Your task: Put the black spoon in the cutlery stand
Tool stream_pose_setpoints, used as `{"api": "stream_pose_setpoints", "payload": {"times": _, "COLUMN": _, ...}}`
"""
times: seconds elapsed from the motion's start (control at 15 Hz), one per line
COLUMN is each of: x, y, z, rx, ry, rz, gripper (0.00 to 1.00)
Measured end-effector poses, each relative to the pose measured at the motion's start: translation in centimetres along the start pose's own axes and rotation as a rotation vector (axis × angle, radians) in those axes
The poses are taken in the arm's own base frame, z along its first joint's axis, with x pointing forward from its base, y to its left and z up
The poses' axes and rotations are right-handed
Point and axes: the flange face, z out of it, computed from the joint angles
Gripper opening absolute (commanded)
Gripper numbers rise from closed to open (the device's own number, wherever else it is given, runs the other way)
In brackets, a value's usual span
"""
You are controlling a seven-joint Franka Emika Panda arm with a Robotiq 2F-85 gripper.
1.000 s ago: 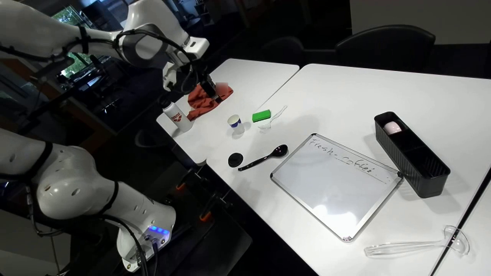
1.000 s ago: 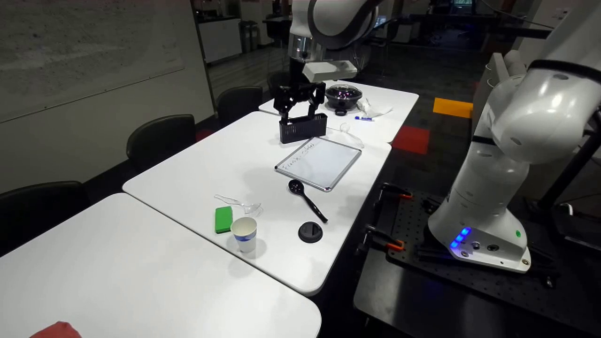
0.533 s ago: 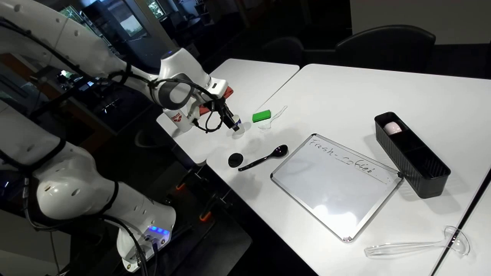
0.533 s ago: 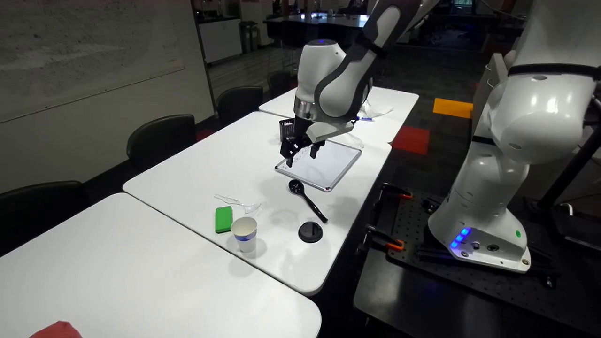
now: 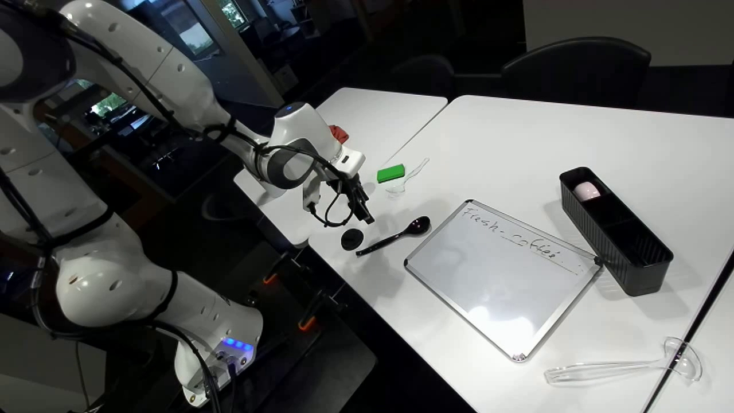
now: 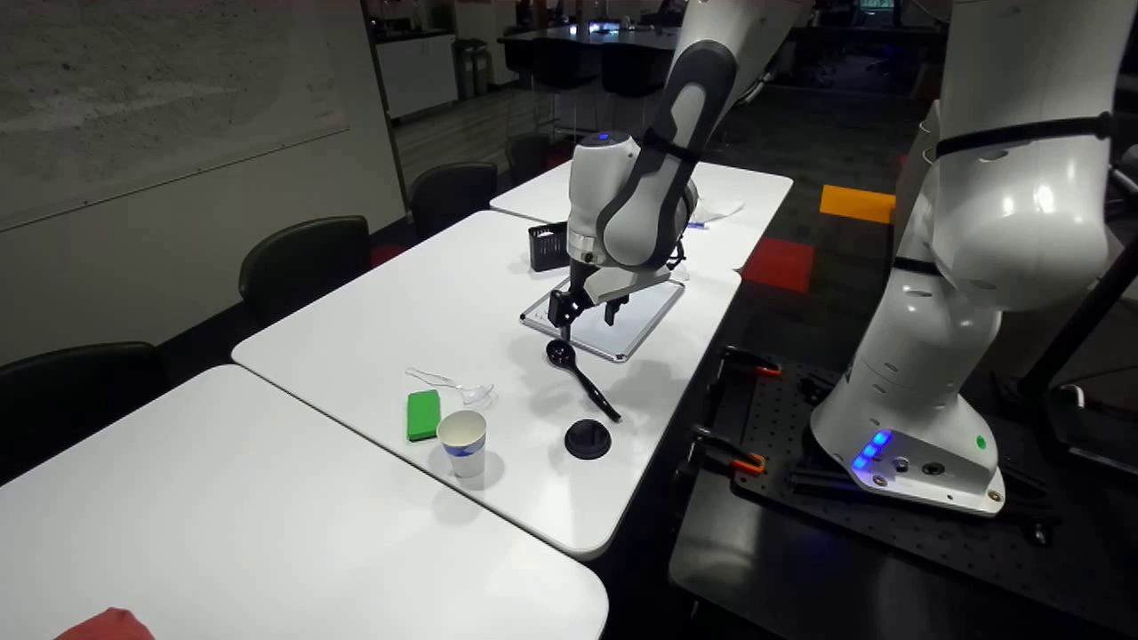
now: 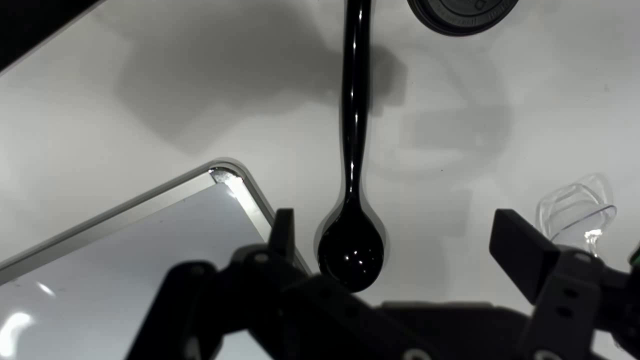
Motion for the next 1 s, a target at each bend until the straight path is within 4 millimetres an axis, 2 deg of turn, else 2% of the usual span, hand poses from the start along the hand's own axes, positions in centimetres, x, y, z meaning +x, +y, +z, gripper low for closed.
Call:
{"api": "stream_pose_setpoints", "payload": {"times": 0.4, "x": 0.4, "y": 0.3, "z": 0.9, "rx": -0.005, "ry": -0.010, "rz": 0.041, "gripper": 1.00}}
{"api": "stream_pose_setpoints", "payload": {"times": 0.67, "x": 1.0, "y": 0.3, "z": 3.3, "rx": -0.001, "ry": 0.009, "rz": 0.071, "gripper": 1.00}}
{"api": "stream_pose_setpoints", "payload": {"times": 1.0, "x": 1.5, "y": 0.1, "z": 7.4, "rx": -0.001, "ry": 0.023, "rz": 0.089, "gripper": 1.00}}
